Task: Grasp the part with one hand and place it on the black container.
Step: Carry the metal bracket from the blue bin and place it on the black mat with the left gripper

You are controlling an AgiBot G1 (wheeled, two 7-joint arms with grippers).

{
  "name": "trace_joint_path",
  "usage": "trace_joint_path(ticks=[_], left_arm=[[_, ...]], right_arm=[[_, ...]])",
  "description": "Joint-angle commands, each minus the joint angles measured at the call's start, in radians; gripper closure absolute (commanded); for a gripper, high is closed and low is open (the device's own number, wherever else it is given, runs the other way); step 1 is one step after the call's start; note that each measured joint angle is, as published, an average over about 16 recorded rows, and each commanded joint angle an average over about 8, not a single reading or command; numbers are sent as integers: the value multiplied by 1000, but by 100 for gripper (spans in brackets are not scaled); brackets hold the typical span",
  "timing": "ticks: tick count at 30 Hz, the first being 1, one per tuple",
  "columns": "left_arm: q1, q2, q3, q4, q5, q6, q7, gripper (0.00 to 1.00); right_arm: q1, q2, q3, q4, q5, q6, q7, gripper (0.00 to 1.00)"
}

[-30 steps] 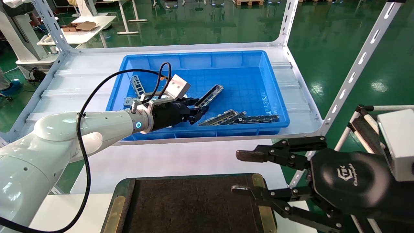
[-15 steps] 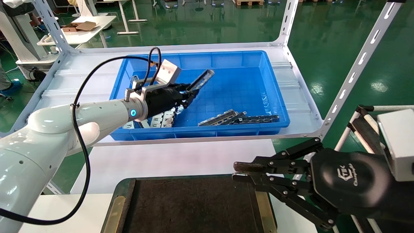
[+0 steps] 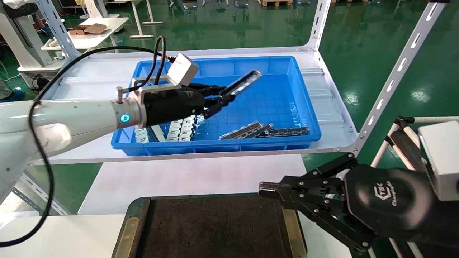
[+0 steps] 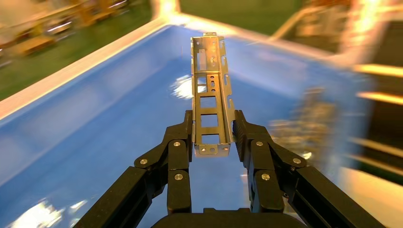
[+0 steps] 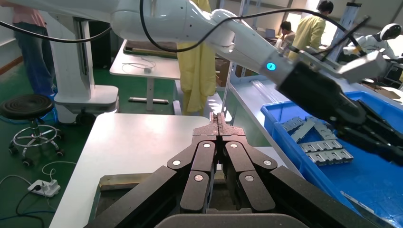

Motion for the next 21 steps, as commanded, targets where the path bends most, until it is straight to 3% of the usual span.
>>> trace_joint_path(ticks=[1, 12, 21], left_arm=[[4, -26, -9, -10, -21, 101, 17, 100], [37, -59, -12, 11, -50, 354, 38, 100], [133, -55, -2, -11, -56, 401, 9, 100]], right_arm=[[0, 0, 0, 0, 0, 0, 0, 100], [0, 0, -1, 0, 1, 0, 0, 100], [0, 1, -1, 0, 1, 1, -1, 100]])
